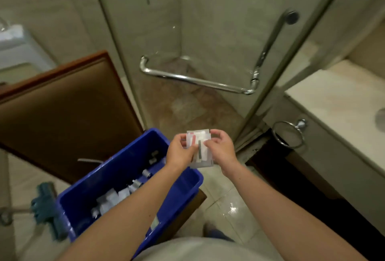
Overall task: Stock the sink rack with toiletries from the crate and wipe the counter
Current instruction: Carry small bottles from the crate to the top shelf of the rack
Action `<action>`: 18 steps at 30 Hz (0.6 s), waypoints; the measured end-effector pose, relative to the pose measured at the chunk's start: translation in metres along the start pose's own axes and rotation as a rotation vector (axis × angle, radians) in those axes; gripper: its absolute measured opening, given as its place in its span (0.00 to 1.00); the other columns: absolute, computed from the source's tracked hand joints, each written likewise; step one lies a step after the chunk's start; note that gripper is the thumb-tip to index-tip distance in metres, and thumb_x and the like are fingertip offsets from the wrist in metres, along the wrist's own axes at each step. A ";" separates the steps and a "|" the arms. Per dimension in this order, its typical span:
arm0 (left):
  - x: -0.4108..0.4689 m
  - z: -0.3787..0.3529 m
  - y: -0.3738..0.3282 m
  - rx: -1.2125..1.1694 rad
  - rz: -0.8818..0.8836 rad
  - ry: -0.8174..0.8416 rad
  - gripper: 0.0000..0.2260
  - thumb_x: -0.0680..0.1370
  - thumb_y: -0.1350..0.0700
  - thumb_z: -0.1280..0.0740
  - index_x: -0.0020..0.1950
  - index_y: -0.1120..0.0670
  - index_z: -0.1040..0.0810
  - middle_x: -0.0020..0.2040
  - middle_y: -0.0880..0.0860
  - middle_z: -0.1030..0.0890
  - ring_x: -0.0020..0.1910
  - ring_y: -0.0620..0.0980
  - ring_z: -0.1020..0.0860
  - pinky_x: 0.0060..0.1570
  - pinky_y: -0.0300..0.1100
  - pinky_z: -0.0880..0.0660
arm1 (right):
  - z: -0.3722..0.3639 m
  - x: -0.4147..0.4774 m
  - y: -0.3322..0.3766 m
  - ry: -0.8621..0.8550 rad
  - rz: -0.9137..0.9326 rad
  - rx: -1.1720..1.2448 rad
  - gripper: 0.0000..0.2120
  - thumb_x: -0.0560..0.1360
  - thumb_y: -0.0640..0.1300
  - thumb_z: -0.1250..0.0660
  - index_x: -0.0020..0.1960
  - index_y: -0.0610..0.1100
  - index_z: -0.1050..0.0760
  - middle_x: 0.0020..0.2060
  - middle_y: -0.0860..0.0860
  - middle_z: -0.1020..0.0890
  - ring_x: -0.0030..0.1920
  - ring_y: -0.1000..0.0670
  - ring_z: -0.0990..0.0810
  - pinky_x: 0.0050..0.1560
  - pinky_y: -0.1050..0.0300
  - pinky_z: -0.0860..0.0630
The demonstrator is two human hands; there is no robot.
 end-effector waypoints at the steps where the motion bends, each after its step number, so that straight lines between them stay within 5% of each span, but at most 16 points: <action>1: -0.002 -0.010 -0.010 -0.001 -0.026 0.022 0.12 0.75 0.55 0.28 0.55 0.51 0.27 0.49 0.50 0.19 0.46 0.48 0.20 0.42 0.43 0.21 | 0.013 -0.002 0.004 -0.026 0.021 0.018 0.15 0.74 0.32 0.35 0.58 0.45 0.27 0.45 0.46 0.17 0.42 0.51 0.17 0.41 0.58 0.20; 7: -0.018 -0.086 -0.061 0.022 -0.123 0.178 0.11 0.75 0.58 0.28 0.55 0.53 0.26 0.48 0.50 0.19 0.45 0.47 0.20 0.35 0.37 0.25 | 0.104 -0.013 0.016 -0.216 0.098 0.094 0.11 0.73 0.31 0.33 0.51 0.43 0.24 0.46 0.47 0.16 0.47 0.49 0.17 0.43 0.61 0.22; 13: -0.054 -0.190 -0.094 0.018 -0.188 0.309 0.10 0.74 0.61 0.28 0.52 0.54 0.26 0.46 0.54 0.19 0.37 0.49 0.22 0.31 0.40 0.26 | 0.221 -0.027 0.006 -0.344 0.059 0.099 0.05 0.71 0.38 0.28 0.47 0.40 0.21 0.44 0.45 0.16 0.46 0.45 0.17 0.50 0.47 0.20; 18: -0.099 -0.286 -0.113 0.041 -0.236 0.432 0.12 0.73 0.63 0.28 0.55 0.58 0.26 0.45 0.57 0.18 0.30 0.50 0.23 0.29 0.42 0.26 | 0.328 -0.047 -0.012 -0.447 0.074 0.069 0.02 0.71 0.38 0.29 0.43 0.40 0.22 0.40 0.45 0.15 0.41 0.47 0.18 0.43 0.50 0.21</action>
Point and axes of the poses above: each hand's wrist, its own x-axis towards the middle knuckle, its own z-axis out of the back of the hand, y = z × x, the point moved 2 cm from there along x, towards the middle knuckle
